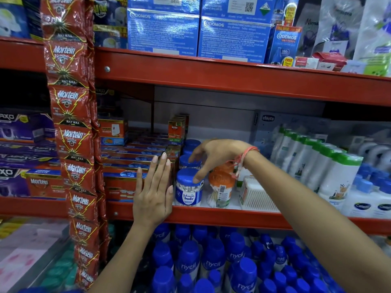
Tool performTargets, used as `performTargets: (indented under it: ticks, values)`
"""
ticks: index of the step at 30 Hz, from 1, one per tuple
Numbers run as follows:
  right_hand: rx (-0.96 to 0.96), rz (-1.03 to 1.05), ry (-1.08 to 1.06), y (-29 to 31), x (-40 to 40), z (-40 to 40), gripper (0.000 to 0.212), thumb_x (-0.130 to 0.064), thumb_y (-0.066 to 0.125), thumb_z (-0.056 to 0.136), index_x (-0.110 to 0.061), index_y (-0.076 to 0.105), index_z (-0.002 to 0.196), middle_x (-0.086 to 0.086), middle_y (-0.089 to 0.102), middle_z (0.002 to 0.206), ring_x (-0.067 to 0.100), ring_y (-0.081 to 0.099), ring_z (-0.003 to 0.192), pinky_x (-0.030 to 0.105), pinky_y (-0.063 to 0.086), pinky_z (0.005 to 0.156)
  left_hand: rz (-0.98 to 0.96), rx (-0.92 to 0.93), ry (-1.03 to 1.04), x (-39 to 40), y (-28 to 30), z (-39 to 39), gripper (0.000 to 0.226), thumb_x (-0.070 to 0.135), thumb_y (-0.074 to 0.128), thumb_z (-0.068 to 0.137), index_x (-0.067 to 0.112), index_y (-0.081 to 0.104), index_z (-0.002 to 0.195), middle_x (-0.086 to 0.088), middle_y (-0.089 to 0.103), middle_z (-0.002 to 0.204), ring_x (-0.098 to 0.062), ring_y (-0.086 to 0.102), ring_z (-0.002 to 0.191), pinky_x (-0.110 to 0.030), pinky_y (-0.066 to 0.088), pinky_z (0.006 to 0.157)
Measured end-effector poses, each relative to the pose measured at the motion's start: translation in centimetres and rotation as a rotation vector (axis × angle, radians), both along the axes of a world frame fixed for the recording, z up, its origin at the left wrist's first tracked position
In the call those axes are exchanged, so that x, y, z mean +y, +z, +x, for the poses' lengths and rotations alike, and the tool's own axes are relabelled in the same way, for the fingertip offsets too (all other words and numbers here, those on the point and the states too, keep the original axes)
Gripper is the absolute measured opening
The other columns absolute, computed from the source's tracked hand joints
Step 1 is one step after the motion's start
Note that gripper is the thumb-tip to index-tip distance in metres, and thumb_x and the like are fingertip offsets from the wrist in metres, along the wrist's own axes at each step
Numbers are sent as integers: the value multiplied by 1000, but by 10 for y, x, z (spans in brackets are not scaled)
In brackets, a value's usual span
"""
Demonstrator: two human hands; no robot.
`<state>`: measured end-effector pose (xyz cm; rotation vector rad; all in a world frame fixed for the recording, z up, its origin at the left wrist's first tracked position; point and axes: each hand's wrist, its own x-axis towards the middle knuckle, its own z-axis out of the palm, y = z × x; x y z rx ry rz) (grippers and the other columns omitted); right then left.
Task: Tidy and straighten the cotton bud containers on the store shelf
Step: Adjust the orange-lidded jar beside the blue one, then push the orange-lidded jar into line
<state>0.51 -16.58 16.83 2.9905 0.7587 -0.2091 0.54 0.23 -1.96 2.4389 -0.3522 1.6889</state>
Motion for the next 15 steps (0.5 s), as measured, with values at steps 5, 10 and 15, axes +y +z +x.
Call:
performTargets:
  ticks: [5, 10, 15]
  values:
    - [86, -185, -73, 8, -29, -1, 73, -27, 78, 70, -29, 47, 135, -8, 49, 137, 19, 51, 121, 26, 46, 91, 5, 32, 13, 2, 0, 1, 55, 29, 22, 98, 7, 24, 148, -8, 24, 156, -22, 18, 146, -44, 3, 122]
    - [89, -277, -181, -5, -49, 5, 75, -35, 73, 71, -15, 42, 137, 0, 47, 140, 27, 54, 118, 39, 47, 99, 0, 42, 10, 0, 1, -1, 54, 30, 20, 99, 7, 24, 148, -7, 25, 156, -21, 17, 147, -45, 4, 122]
    - [-70, -99, -164, -14, -68, 30, 56, -41, 59, 81, -5, 56, 124, 13, 56, 134, 18, 49, 88, 26, 51, 80, 11, 15, 21, 0, 2, 0, 55, 30, 20, 99, 8, 21, 149, -6, 22, 157, -22, 18, 146, -44, 3, 122]
